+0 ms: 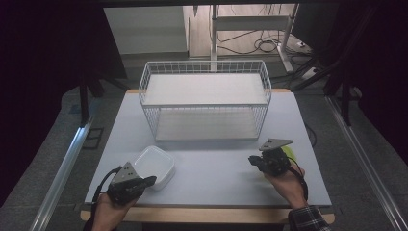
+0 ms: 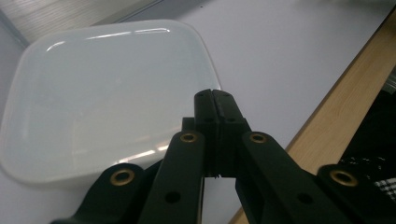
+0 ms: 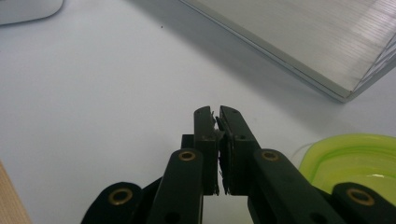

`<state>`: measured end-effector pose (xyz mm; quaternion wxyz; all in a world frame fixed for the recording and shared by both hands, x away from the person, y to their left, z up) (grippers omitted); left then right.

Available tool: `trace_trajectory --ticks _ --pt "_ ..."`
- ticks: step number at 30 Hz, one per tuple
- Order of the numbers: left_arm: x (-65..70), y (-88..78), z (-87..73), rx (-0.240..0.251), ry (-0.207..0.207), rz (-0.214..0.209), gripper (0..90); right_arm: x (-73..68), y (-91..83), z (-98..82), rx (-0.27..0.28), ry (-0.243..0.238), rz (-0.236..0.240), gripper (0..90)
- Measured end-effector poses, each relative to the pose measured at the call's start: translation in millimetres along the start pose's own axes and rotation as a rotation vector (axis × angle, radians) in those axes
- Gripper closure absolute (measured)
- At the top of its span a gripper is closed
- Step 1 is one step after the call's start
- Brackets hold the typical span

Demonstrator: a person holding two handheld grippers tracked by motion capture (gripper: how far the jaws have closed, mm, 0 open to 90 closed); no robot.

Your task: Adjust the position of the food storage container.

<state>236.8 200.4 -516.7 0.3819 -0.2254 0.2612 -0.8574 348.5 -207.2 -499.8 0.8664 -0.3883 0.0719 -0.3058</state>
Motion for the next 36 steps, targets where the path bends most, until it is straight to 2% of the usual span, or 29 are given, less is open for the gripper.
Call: trace_trajectory --ticks 4,6,7,8,13,19,21,23,25,27,29,31,32,33,34,36 --pt "-1.4 -6.2 -6.4 -0.006 -0.01 0.018 89.8 -0.9 0.6 0.0 0.0 0.001 0.001 85.9" --pt "-3.9 -4.0 -12.9 -0.038 -0.022 0.035 89.8 -1.2 1.4 0.2 -0.003 -0.002 0.002 85.9" --pt "-3.9 -4.0 -12.9 -0.038 -0.022 0.035 89.8 -1.2 1.4 0.2 -0.003 -0.002 0.002 85.9" --pt "-5.1 -2.8 -13.0 -0.029 -0.037 0.014 89.8 -1.9 2.0 0.3 -0.006 -0.003 0.003 85.7" --pt "-5.9 5.0 -9.2 -0.004 -0.053 -0.005 89.8 -2.6 4.2 0.6 -0.009 -0.008 0.007 85.5" --pt "-6.5 14.1 -0.9 0.015 -0.052 -0.035 89.7 -4.0 6.4 1.2 -0.013 -0.013 0.009 85.4" --pt "-11.5 7.5 2.7 0.042 -0.047 -0.009 89.7 -4.4 6.5 1.3 -0.012 -0.016 0.008 85.3" --pt "-22.9 -4.0 5.5 0.088 -0.065 0.028 89.7 -5.1 6.5 1.7 -0.007 -0.013 0.01 85.3" --pt "-40.5 -14.3 5.3 0.125 -0.108 0.076 89.7 -6.0 7.0 2.3 -0.005 -0.009 0.014 85.2" --pt "-61.5 -19.5 1.5 0.131 -0.16 0.133 89.7 -7.6 7.8 3.0 -0.003 -0.009 0.02 85.2" --pt "-79.5 -16.8 -4.0 0.115 -0.218 0.162 89.7 -9.4 8.9 3.9 -0.003 -0.013 0.024 85.0" --pt "-88.9 -8.7 -8.1 0.081 -0.252 0.169 89.7 -11.2 10.0 5.1 -0.003 -0.016 0.033 84.9" --pt "-90.5 -3.4 -9.1 0.062 -0.261 0.167 89.7 -12.4 10.8 5.7 -0.001 -0.016 0.036 84.9" --pt "-89.7 6.7 -9.5 0.024 -0.262 0.175 89.7 -14.5 12.2 6.4 -0.003 -0.02 0.043 84.9" --pt "-88.8 10.2 -9.1 0.008 -0.256 0.192 89.7 -15.6 13.1 6.7 -0.001 -0.021 0.048 84.9" --pt "-88.1 12.3 -8.5 0.001 -0.254 0.189 89.7 -16.6 13.5 6.7 -0.007 -0.021 0.05 84.9"
Point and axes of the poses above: each handheld gripper's, and its own axes: y roughly forward along the jaws, z roughly out of its top, x roughly to its right, the point moved 4 cm from there along y, roughly forward along the jaws, and after that the axes turned 8 degrees about -y, right-handed, at the moved point
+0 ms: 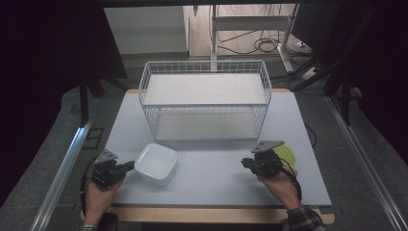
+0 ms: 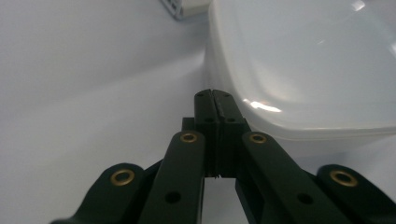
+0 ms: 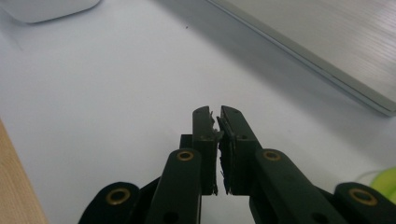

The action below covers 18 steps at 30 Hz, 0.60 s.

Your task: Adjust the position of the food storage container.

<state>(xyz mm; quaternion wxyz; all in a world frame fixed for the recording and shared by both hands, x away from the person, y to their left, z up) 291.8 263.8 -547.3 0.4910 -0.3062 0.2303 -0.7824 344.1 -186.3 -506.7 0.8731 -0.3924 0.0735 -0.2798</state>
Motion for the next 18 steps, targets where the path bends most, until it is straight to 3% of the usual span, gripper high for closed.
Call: trace_trajectory --ticks 5,18 --pt "12.3 10.0 0.5 -0.032 0.019 -0.03 89.7 -4.3 2.6 1.2 0.003 0.004 0.019 84.7" --pt "65.5 34.8 6.8 -0.079 0.085 -0.113 89.6 -21.8 9.7 4.1 -0.005 0.003 0.079 82.8"
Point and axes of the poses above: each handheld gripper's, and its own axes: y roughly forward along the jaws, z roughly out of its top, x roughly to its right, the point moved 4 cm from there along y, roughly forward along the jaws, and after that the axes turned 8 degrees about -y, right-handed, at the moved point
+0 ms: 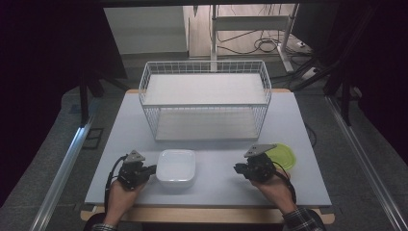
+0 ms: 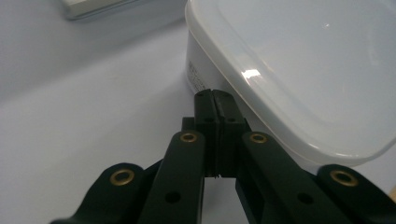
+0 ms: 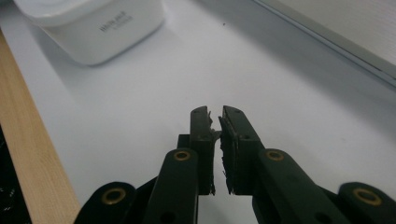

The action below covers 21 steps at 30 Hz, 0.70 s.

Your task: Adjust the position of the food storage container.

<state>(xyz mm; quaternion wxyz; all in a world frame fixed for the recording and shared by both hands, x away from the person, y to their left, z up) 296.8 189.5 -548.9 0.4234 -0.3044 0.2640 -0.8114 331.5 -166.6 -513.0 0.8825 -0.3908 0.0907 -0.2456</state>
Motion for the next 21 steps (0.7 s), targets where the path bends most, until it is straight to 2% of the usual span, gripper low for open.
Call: trace_trajectory --ticks 3,4,5,8,9,14,18,21 --pt "11.3 7.5 3.6 -0.007 0.022 -0.023 89.5 -3.0 2.3 0.7 0.0 -0.007 0.009 82.5" --pt "18.5 13.1 6.1 -0.021 0.04 -0.039 89.2 -4.7 3.5 0.8 -0.005 -0.008 0.015 82.3" --pt "18.5 13.1 6.1 -0.021 0.04 -0.039 89.1 -4.7 3.5 0.8 -0.005 -0.008 0.015 82.3" --pt "33.0 24.4 12.0 -0.033 0.073 -0.064 88.9 -6.2 5.4 0.7 -0.011 -0.011 0.021 82.0" --pt "33.0 24.4 12.0 -0.033 0.073 -0.064 88.9 -6.2 5.4 0.7 -0.011 -0.011 0.021 82.0" --pt "52.8 41.1 21.4 -0.04 0.123 -0.095 88.8 -4.3 5.2 -0.8 -0.014 -0.007 0.019 81.7" --pt "59.6 47.8 24.8 -0.046 0.148 -0.101 88.8 -3.2 5.3 -1.7 -0.021 -0.007 0.015 81.7" --pt "58.6 46.1 25.5 -0.042 0.15 -0.1 85.7 -1.7 3.5 -2.3 -0.02 -0.009 0.009 81.7"
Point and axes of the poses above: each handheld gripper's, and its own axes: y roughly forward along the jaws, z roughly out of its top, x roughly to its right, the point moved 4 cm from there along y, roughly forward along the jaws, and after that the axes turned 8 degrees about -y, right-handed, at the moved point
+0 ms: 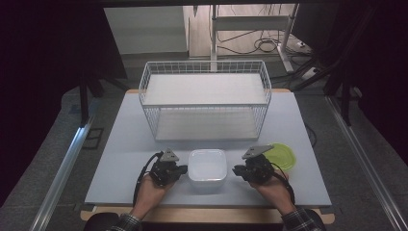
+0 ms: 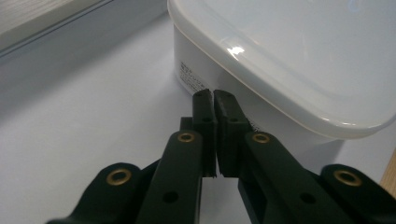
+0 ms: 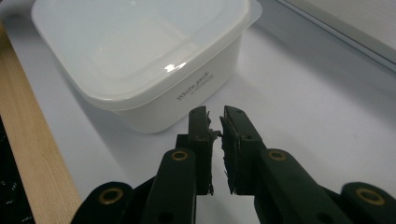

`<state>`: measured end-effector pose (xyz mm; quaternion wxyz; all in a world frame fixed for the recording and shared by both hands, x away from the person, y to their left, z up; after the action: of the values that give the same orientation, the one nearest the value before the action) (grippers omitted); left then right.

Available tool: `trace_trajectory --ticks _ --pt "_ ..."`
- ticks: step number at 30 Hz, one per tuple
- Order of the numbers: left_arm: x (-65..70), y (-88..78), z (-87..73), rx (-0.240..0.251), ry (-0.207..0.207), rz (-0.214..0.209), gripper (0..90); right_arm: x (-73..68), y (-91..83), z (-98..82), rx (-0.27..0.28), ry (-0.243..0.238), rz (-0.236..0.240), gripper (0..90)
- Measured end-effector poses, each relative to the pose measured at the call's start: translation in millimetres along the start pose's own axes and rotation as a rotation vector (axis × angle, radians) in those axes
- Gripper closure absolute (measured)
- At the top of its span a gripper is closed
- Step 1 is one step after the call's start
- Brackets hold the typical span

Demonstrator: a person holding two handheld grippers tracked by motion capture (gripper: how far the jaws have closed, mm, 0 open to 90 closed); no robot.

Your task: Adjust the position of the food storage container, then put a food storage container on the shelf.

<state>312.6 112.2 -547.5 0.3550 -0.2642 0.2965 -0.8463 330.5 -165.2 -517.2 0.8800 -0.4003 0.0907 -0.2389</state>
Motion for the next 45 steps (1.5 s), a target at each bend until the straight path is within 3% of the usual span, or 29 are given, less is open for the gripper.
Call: trace_trajectory --ticks 3,7,9,10,11,12,13,14,17,18,21,24,30,39,45 --pt "-6.2 -10.4 0.6 0.029 -0.002 0.022 73.0 2.1 -2.8 -0.5 0.009 0.001 -0.012 80.2" --pt "-14.2 -26.0 -4.0 0.068 -0.002 0.025 43.9 4.0 -7.8 -0.8 0.032 0.006 -0.035 68.4" --pt "-14.4 -28.4 -5.9 0.072 0.003 0.023 39.1 4.0 -9.2 -0.6 0.044 0.007 -0.031 65.8" --pt "-14.1 -30.6 -7.9 0.079 0.008 0.017 35.1 4.0 -10.5 -0.2 0.056 0.01 -0.03 62.4" --pt "-13.6 -32.7 -9.9 0.079 0.012 0.012 24.6 4.0 -12.4 0.4 0.073 0.012 -0.038 54.5" --pt "-13.0 -34.4 -11.7 0.08 0.018 0.008 24.6 4.0 -12.4 0.4 0.073 0.012 -0.038 54.5" --pt "-12.3 -36.8 -15.3 0.074 0.022 0.006 17.6 3.7 -13.1 0.5 0.091 0.013 -0.05 43.2" --pt "-12.3 -36.8 -15.3 0.074 0.022 0.006 14.2 3.7 -13.1 0.5 0.091 0.013 -0.05 43.2" --pt "-13.2 -35.1 -19.8 0.061 0.032 0.017 8.4 2.0 -12.1 -0.7 0.12 0.016 -0.039 27.0" --pt "-14.4 -33.3 -21.3 0.054 0.042 0.036 6.8 0.0 -9.7 -2.2 0.134 0.024 -0.02 18.0" --pt "-14.8 -32.4 -21.2 0.067 0.043 0.026 5.1 -2.3 -6.3 -4.9 0.13 0.025 -0.006 10.7" --pt "-14.9 -32.5 -21.0 0.079 0.049 0.019 4.4 -2.1 -4.7 -6.0 0.129 0.035 0.007 8.4" --pt "-15.9 -30.4 -21.0 0.102 0.108 0.033 3.6 0.4 -3.4 -6.6 0.14 0.05 0.003 6.5" --pt "-9.0 -29.9 -14.7 0.092 0.107 0.036 2.8 -0.7 -1.6 -2.0 0.157 0.034 -0.033 5.0" --pt "-1.9 -29.6 -5.3 0.089 0.095 -0.002 1.5 -2.9 -2.7 5.1 0.156 0.05 -0.038 1.7"
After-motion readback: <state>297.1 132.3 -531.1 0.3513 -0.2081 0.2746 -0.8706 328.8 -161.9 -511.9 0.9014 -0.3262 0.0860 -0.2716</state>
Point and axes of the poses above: each handheld gripper's, and its own axes: y roughly forward along the jaws, z roughly out of its top, x roughly to its right, the point moved 4 cm from there along y, roughly forward along the jaws, and after that the axes turned 8 degrees about -y, right-handed, at the moved point
